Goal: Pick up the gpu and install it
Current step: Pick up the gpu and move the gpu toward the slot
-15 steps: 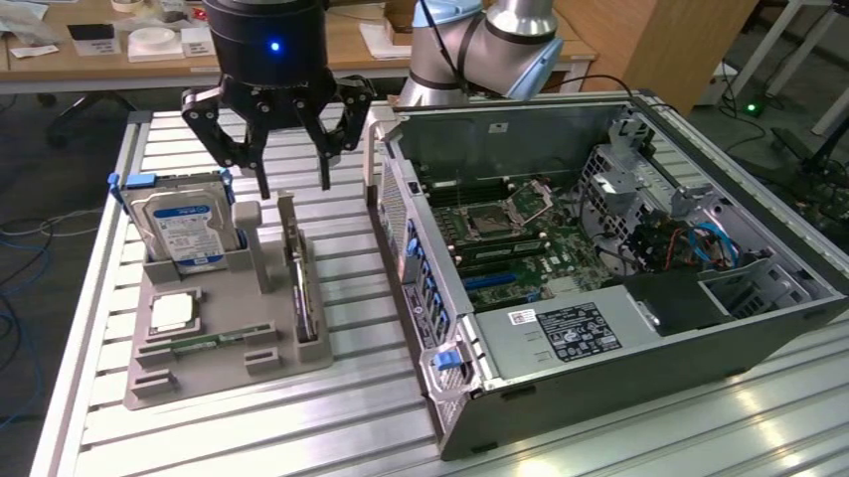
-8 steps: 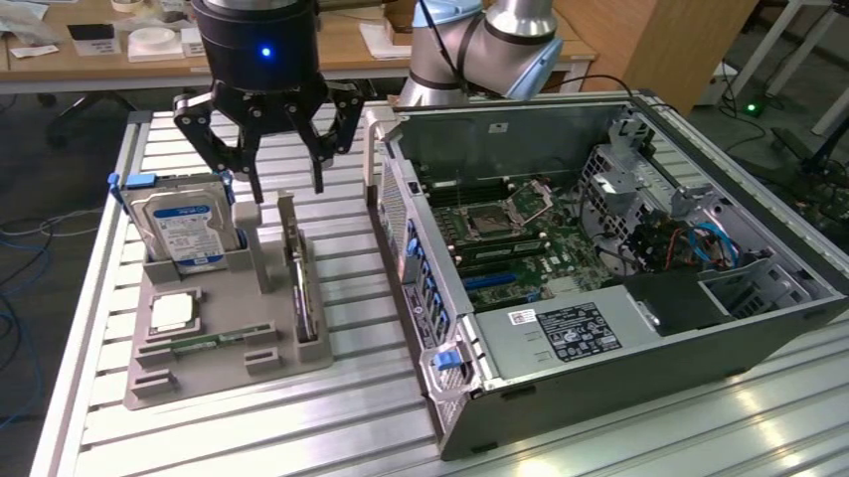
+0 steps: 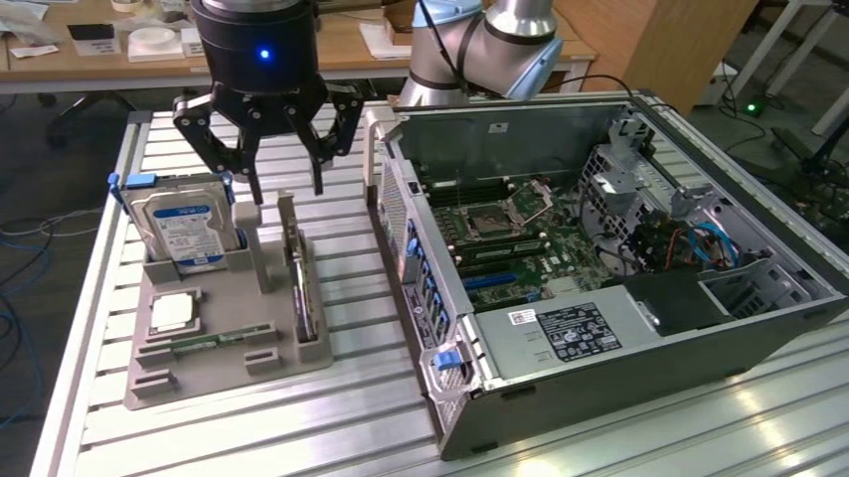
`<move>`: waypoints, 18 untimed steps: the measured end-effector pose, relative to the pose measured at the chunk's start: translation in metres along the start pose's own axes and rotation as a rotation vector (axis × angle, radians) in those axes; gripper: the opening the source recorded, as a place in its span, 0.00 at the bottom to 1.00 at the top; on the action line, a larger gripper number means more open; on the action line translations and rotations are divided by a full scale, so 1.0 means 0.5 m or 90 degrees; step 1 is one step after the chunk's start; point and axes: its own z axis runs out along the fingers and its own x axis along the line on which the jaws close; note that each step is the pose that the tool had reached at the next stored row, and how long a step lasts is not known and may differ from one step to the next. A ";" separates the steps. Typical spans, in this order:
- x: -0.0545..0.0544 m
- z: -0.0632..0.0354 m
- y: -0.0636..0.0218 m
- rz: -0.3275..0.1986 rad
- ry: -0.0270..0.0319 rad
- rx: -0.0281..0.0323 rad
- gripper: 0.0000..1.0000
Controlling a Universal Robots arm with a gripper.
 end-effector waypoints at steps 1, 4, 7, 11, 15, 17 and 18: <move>0.000 0.001 0.000 0.000 0.0000 0.0000 0.59; 0.001 0.002 0.000 0.000 0.0000 0.0000 0.59; 0.001 0.004 0.000 0.000 -0.0001 -0.0001 0.59; 0.001 0.006 0.000 0.000 0.0000 0.0000 0.59; 0.002 0.008 0.000 0.000 0.0000 0.0000 0.59; 0.002 0.009 0.000 0.000 0.0000 0.0000 0.59; 0.002 0.009 0.000 0.000 0.0000 0.0000 0.59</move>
